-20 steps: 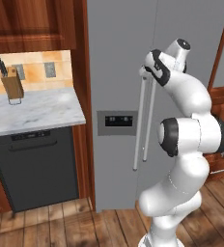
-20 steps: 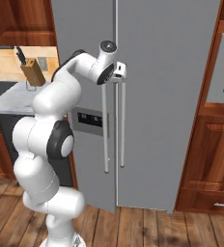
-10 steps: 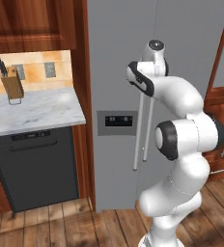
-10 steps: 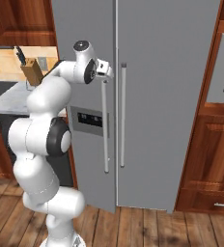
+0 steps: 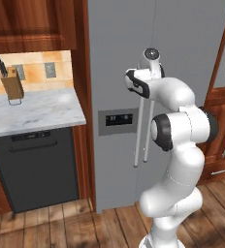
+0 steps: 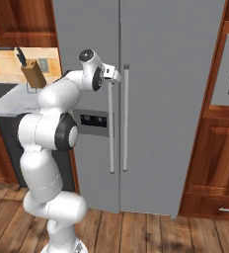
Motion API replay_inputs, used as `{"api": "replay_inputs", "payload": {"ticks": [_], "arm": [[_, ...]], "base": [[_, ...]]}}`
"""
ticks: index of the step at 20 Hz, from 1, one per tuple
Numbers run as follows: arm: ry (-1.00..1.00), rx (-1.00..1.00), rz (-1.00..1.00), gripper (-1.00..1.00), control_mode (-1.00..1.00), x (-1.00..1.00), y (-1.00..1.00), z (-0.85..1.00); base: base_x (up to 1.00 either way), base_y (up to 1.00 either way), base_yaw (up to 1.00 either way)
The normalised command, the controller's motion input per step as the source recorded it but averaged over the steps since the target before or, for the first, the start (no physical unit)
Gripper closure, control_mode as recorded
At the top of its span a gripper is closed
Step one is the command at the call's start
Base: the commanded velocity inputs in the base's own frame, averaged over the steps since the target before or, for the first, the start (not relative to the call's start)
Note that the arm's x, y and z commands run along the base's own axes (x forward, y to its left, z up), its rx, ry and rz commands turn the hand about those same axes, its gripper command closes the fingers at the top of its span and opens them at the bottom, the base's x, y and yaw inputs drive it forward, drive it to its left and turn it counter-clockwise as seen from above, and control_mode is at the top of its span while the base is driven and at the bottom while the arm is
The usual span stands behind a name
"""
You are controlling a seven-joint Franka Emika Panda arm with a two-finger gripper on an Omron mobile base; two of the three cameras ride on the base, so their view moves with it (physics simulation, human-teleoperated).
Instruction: Store the hot dog in the freezer for long-term storage. Close the freezer door after placing the cooked food.
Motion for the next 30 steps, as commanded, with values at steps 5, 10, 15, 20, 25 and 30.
{"api": "replay_inputs", "payload": {"ticks": [5,10,15,20,25,30], "arm": [[0.04,0.00,0.00,-1.00,-1.00,0.37,-0.71,0.00],[0.00,0.00,0.00,-1.00,-1.00,0.18,-0.27,0.00],[-0.03,0.00,0.00,-1.00,-1.00,0.10,0.00,0.00],[-0.05,0.00,0.00,-1.00,-1.00,0.05,0.00,0.00],[0.00,0.00,0.00,-1.00,-1.00,-0.38,0.00,0.02],[0.00,0.00,0.00,-1.00,-1.00,-0.54,0.00,0.05]], "base": [[0.00,0.00,0.00],[0.00,0.00,0.00],[0.00,0.00,0.00],[0.00,0.00,0.00],[0.00,0.00,0.00],[0.00,0.00,0.00]]}}
